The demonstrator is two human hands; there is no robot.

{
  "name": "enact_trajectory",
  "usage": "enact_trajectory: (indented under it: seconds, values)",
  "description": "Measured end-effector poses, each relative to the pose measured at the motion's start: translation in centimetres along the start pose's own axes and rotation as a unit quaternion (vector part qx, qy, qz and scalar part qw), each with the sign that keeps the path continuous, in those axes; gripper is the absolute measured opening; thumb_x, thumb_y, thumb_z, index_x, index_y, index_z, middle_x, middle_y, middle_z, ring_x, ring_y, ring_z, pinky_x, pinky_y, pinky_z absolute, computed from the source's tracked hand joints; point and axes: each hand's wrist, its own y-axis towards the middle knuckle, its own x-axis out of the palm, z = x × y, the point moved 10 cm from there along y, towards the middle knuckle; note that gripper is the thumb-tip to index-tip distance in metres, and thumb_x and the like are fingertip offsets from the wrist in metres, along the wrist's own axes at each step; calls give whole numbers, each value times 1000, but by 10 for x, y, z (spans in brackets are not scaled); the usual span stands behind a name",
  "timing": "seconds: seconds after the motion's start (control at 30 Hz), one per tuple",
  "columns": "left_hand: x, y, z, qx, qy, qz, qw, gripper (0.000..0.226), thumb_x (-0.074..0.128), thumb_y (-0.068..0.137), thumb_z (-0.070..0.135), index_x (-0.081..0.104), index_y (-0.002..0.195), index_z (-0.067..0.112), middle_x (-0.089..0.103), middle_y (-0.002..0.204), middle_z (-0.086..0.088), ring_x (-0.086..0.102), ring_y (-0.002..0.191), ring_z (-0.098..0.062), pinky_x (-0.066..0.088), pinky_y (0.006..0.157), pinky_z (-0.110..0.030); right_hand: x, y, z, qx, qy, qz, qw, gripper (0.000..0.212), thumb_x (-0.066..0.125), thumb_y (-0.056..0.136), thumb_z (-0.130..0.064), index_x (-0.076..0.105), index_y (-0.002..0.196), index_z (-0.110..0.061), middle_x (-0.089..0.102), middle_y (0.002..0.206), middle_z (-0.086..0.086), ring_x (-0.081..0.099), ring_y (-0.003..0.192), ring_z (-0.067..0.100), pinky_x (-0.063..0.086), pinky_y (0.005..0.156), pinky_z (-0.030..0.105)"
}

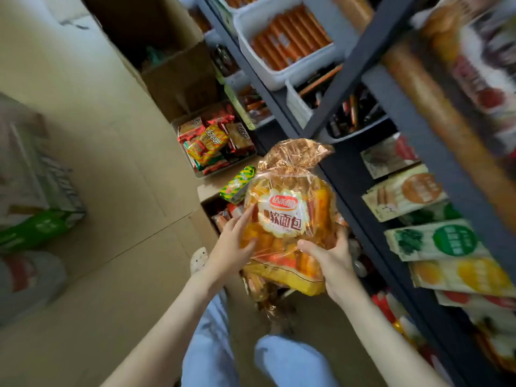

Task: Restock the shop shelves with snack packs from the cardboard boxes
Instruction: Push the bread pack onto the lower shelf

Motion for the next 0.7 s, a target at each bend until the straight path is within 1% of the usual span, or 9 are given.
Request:
enact_trajectory:
  seconds: [0.07,0.17,0.27,0.33,0.4,0.5,0.57,0.63,0.7]
  values:
    - [1,-46,43,38,-35,31,998,77,57,95,22,6,140,58,27,151,3,28,134,-4,35,110,-33,-26,-44,-31,-44,10,-32,998,88,85,65,-22,36,138,-36,60,124,-4,61,111,19,51,93,52]
    - [6,-96,102,92,-50,20,994,93,66,90,30,-7,140,61,27,153,6,28,141,-11,31,114,-38,-69,-106,-79,-124,-22,-48,991,77,83,68,-18,40,127,-43,60,122,-8,61,110,13,52,93,48]
    - [2,-133,158,139,-77,-5,987,102,70,85,35,-13,136,67,36,146,19,42,132,-3,42,108,-40,-102,-160,-119,-186,-15,-61,981,75,80,76,-9,39,131,-40,59,123,-7,60,111,13,52,93,48]
    - [-7,-153,191,172,-90,0,981,105,69,88,22,-16,132,66,35,135,31,46,118,16,47,100,-22,-114,-190,-143,-224,-6,-68,972,75,80,75,-11,40,132,-39,60,123,-7,61,112,14,53,91,47]
    - [-20,-174,222,219,-82,25,972,104,68,88,17,-16,133,59,35,133,29,44,111,25,45,92,-8,-126,-226,-166,-273,3,-65,960,72,81,73,-14,42,128,-41,62,121,-8,62,111,14,54,90,43]
    - [-41,-207,270,291,-56,53,954,103,69,82,36,-14,137,62,40,141,17,47,123,7,48,100,-26,-144,-277,-191,-347,6,-40,937,68,80,74,-13,43,123,-43,63,119,-10,63,108,8,55,89,39]
    - [-46,-226,300,345,-19,64,936,101,66,80,43,-15,137,65,36,148,13,43,131,-3,44,106,-38,-163,-315,-204,-403,9,-4,915,68,77,77,-1,41,117,-43,60,117,-8,62,106,1,55,86,26]
    - [-44,-248,333,424,2,66,903,97,63,85,44,-16,139,63,30,155,5,38,137,-7,40,110,-39,-188,-351,-212,-455,-3,53,889,69,77,76,2,38,114,-39,55,117,-13,58,104,-8,50,82,12]
    - [-35,-272,364,503,25,81,860,93,57,88,53,-19,141,57,28,156,-3,35,141,-14,38,110,-40,-214,-389,-218,-499,-46,123,857,73,81,74,-14,32,114,-49,48,117,-23,54,107,-10,46,84,9]
